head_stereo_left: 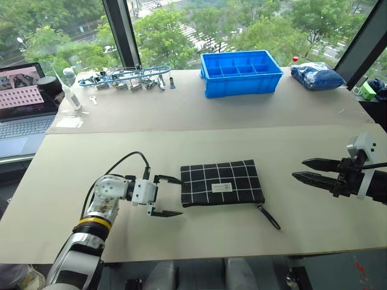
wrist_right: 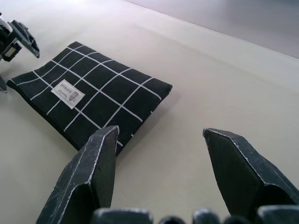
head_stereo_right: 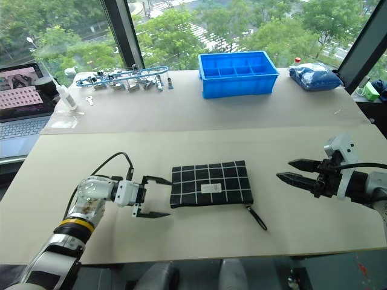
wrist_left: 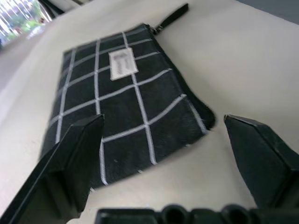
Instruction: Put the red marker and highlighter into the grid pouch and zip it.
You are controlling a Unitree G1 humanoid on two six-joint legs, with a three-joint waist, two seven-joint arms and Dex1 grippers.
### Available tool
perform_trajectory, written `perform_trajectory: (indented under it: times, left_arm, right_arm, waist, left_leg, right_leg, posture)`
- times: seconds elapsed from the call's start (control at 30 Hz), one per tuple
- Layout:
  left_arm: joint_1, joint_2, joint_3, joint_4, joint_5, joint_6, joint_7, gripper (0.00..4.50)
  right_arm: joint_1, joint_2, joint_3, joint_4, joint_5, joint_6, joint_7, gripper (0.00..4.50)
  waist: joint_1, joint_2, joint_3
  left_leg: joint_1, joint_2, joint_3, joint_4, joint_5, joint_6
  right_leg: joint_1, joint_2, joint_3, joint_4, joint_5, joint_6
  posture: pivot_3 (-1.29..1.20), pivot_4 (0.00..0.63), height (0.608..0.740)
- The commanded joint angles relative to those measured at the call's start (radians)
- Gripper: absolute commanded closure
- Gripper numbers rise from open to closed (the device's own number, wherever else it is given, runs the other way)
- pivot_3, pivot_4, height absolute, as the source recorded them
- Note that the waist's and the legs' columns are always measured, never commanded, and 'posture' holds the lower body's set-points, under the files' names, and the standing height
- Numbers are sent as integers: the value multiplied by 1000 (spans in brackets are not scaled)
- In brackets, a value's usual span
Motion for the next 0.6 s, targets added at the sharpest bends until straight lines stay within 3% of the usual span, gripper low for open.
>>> perform_trajectory:
  times: [0.03,0.17,0.33,0.6]
  left_arm:
    - [109,179,62,-248,-77,393,46,252]
    - [183,256,167,-332,-131,623,171,252]
    - [238,203,451,-432,-338,980,523,252]
    - [354,74,598,-501,-344,1002,748,252]
  right_arm:
    - [-56,-33,8,64,-16,-50,20,1246]
    - [-76,-21,37,101,-29,-98,28,1246]
    - [-101,43,36,155,-27,-160,3,1246]
    - [-154,126,99,265,-77,-221,-42,1246]
  waist:
    - [-5,0,0]
    - [3,1,1]
    - [2,-1,2]
    - [-1,-1,1]
  left_leg:
    - [0,0,0,0,0,0]
    - [0,0,0,-1,0,0]
    - [0,1,-1,-1,0,0]
    - [0,0,-1,-1,1,-2]
  right_leg:
    - [0,0,0,0,0,0]
    - [-1,0,0,1,-1,1]
    - [-1,0,-1,1,-1,1]
    - [-1,0,0,0,0,0]
  posture:
    - [0,150,740]
    - [0,150,740]
    - [0,150,740]
    - [0,150,740]
